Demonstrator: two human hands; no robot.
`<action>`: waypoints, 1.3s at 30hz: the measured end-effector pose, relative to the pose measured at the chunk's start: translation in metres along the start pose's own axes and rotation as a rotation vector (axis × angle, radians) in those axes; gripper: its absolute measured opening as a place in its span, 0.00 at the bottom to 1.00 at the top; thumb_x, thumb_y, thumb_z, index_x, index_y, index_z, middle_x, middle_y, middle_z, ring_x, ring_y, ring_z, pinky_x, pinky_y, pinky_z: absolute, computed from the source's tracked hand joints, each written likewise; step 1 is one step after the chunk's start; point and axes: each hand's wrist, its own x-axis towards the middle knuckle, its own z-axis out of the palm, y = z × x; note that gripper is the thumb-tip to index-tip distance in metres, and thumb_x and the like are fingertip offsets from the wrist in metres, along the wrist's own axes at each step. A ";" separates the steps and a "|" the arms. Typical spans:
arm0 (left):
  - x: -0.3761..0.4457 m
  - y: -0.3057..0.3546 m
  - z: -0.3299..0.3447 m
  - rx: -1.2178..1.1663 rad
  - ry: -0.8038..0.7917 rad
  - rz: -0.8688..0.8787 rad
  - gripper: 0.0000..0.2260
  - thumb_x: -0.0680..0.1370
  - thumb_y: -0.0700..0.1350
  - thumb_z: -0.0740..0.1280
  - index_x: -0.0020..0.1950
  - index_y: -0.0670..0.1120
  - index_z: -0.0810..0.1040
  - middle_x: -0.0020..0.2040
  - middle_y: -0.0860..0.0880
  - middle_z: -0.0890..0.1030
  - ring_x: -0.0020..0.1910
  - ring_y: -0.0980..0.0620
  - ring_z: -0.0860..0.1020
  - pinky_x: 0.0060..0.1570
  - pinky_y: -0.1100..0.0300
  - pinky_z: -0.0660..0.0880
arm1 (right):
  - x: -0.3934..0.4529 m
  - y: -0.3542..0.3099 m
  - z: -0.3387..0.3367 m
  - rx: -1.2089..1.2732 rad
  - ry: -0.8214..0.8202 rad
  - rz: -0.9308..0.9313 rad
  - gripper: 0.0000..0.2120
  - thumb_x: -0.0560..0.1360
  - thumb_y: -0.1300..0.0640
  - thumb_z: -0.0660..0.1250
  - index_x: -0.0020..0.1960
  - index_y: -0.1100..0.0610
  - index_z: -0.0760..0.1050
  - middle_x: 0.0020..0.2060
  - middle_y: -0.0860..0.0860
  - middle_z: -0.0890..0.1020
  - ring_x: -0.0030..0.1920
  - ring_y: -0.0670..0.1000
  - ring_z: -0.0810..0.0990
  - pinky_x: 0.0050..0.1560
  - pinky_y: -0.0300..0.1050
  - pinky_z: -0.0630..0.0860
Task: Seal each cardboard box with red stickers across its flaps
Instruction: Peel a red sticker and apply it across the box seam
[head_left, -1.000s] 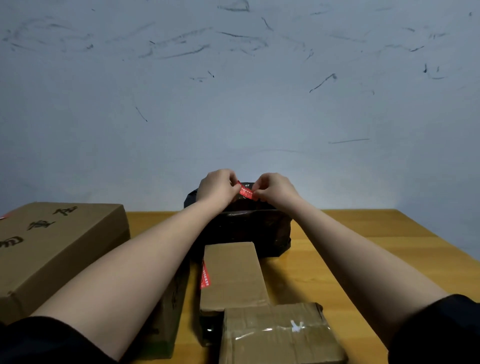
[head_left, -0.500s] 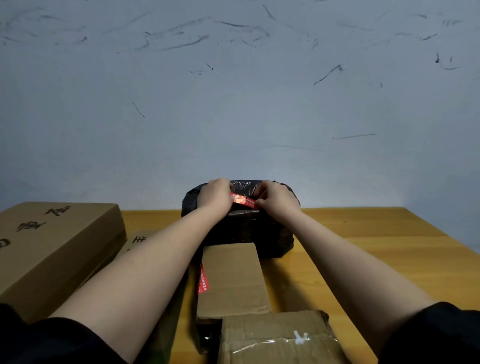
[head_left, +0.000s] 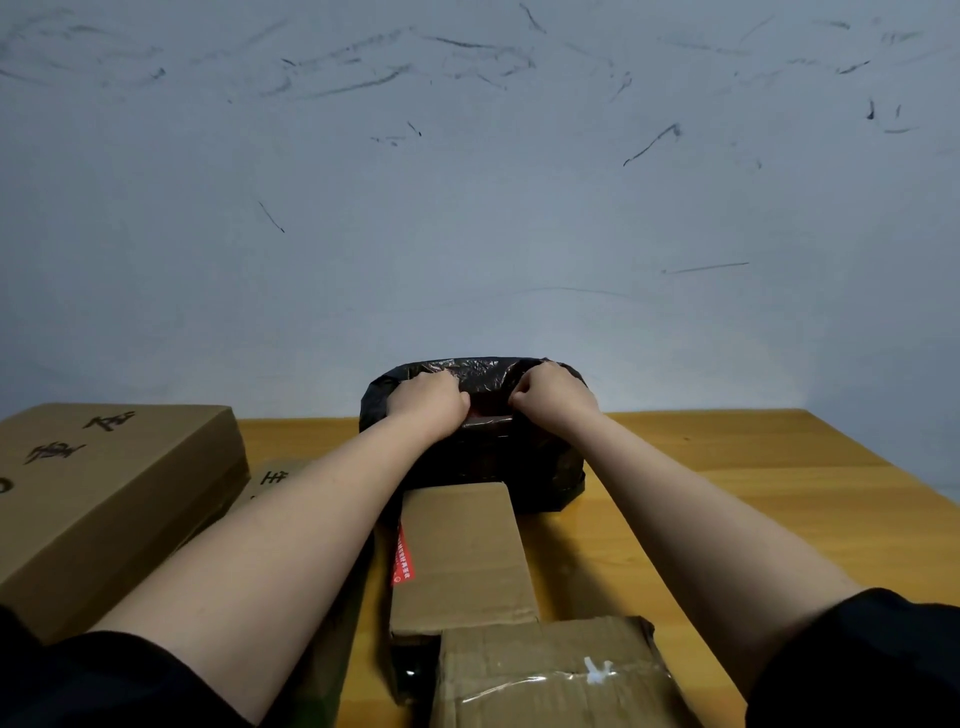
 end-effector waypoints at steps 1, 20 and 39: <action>0.000 0.000 -0.001 0.006 0.012 0.005 0.14 0.80 0.47 0.57 0.54 0.41 0.79 0.57 0.39 0.79 0.56 0.38 0.77 0.45 0.55 0.70 | 0.000 0.000 -0.001 0.002 -0.006 0.007 0.11 0.75 0.59 0.60 0.51 0.56 0.81 0.52 0.55 0.81 0.52 0.58 0.79 0.44 0.45 0.73; -0.003 0.010 -0.007 -0.248 0.219 0.021 0.07 0.78 0.46 0.65 0.46 0.45 0.82 0.47 0.42 0.83 0.50 0.41 0.79 0.46 0.56 0.73 | -0.004 -0.007 -0.002 0.140 0.007 -0.047 0.07 0.75 0.49 0.66 0.44 0.51 0.80 0.43 0.50 0.83 0.46 0.52 0.80 0.42 0.44 0.72; -0.004 0.011 -0.005 -0.280 0.104 -0.051 0.07 0.76 0.47 0.63 0.44 0.49 0.81 0.49 0.45 0.83 0.51 0.43 0.79 0.46 0.57 0.73 | 0.004 0.002 -0.002 -0.160 0.068 -0.047 0.11 0.75 0.51 0.66 0.55 0.55 0.76 0.53 0.55 0.80 0.55 0.58 0.78 0.45 0.46 0.70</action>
